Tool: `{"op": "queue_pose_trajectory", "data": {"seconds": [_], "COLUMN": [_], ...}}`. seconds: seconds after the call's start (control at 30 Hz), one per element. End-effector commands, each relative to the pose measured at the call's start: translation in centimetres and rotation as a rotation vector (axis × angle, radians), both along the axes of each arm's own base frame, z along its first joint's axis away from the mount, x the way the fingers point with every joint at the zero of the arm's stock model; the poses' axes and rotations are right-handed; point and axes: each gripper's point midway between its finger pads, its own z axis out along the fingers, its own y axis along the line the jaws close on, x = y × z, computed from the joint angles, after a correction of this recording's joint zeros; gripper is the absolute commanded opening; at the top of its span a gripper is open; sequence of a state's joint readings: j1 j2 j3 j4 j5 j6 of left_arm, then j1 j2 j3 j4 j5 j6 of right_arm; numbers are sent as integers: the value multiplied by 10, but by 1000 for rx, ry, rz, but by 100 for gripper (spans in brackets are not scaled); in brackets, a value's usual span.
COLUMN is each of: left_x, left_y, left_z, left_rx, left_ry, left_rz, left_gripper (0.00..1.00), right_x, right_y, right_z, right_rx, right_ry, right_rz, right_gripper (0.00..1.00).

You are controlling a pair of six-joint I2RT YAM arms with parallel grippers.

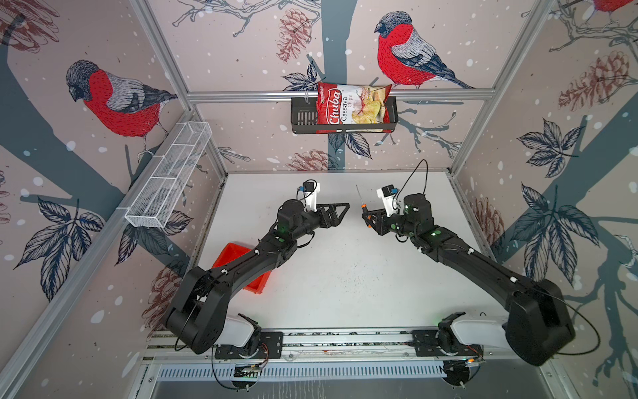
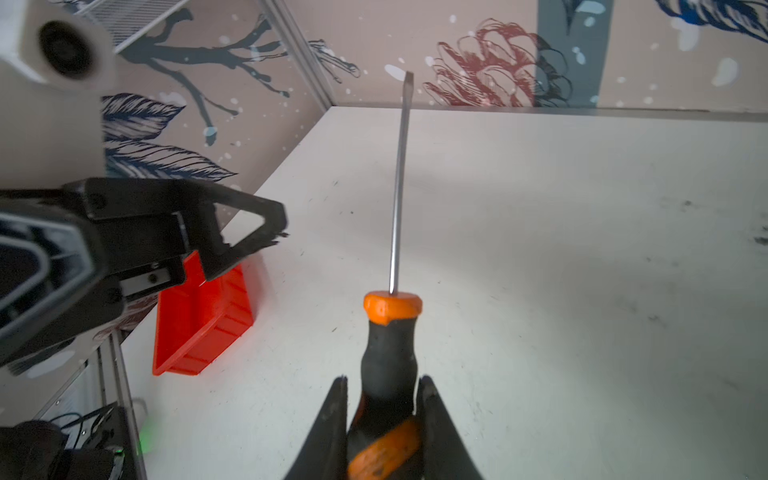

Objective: Put the screwdriver in the bin
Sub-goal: 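Lift the screwdriver with the right gripper toward the waiting left gripper, then close the left gripper on the screwdriver handle and open the right gripper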

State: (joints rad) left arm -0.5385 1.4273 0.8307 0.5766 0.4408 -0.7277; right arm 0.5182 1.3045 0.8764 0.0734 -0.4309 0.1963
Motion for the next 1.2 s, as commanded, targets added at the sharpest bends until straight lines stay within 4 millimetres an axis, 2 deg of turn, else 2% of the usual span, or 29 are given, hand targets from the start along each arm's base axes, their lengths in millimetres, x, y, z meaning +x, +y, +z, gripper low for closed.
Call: {"op": "queue_pose_trajectory", "data": {"seconds": [0.0,0.13,0.23,0.6,0.77,0.97,1.17], "left_x": [-13,-16,-16,-16,-17,-16,-17], "left_y": [-14,-19,-19,-20,-20,-20,-18], "left_z": [22,25,27,26,27,26,26], "left_rx": [-76,-93,-97,-112,-118,-118,-119], "left_ry": [-36,-42,-44,-29,-27,-23,-23], "left_rz": [-126,-161,-164,-168,-172,-170,-161], "left_gripper": [93,88,78,49,40,34,23], "right_x": [-10,-15,-17,-24,-27,-28,-26], "right_y": [17,29,34,48,51,52,53], "right_z": [20,24,27,38,37,36,36], "right_rx": [15,19,27,46,43,36,29], "right_ry": [-105,-120,-124,-150,-153,-154,-157], "right_rz": [124,182,206,267,289,300,293], "right_gripper": [4,3,3,3,3,3,4]}}
